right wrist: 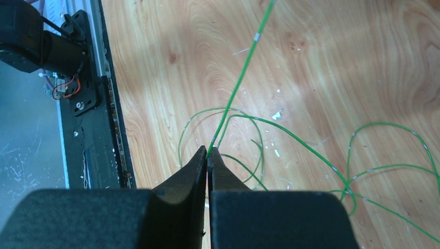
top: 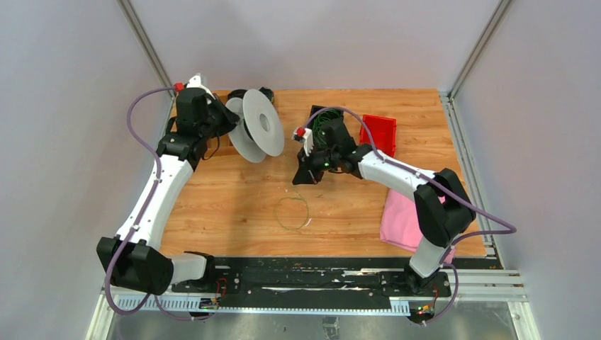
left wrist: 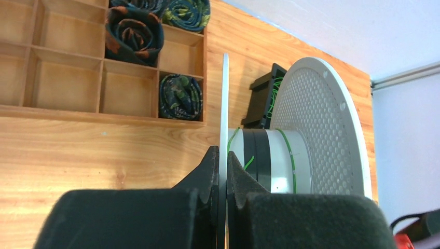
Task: Wrap the cables
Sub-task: Wrap the cable around the cable reel.
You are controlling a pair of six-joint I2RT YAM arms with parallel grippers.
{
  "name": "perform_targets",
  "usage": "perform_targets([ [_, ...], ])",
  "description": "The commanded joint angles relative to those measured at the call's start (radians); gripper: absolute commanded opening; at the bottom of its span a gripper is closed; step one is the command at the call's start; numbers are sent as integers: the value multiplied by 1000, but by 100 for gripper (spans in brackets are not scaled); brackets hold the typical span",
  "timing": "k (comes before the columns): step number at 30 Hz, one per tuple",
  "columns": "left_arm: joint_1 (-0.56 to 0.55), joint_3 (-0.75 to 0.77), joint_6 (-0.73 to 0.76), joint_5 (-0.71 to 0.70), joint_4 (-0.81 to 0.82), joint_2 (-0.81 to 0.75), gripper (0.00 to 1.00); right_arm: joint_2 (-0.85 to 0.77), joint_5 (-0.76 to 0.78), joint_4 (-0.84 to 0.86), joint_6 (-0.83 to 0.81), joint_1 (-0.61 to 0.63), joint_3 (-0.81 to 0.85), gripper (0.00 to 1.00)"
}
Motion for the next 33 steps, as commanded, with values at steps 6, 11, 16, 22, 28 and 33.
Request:
perform_targets([
  [6, -12, 31, -12, -122, 114, -2, 0, -37, -44, -153, -55, 105, 81, 1],
  [11, -86, 42, 61, -230, 104, 5, 0, -17, -61, -239, -71, 139, 169, 1],
  [16, -158, 45, 140, -337, 112, 19, 0, 2, -83, -320, -50, 150, 271, 1],
  [22, -212, 34, 197, -405, 133, 31, 0, -22, -81, -352, -34, 150, 336, 1],
  [28, -280, 34, 264, -472, 150, 47, 0, -30, -54, -381, -26, 147, 416, 1],
  [33, -316, 16, 307, -511, 170, 48, 0, -37, 1, -418, -18, 121, 485, 1],
])
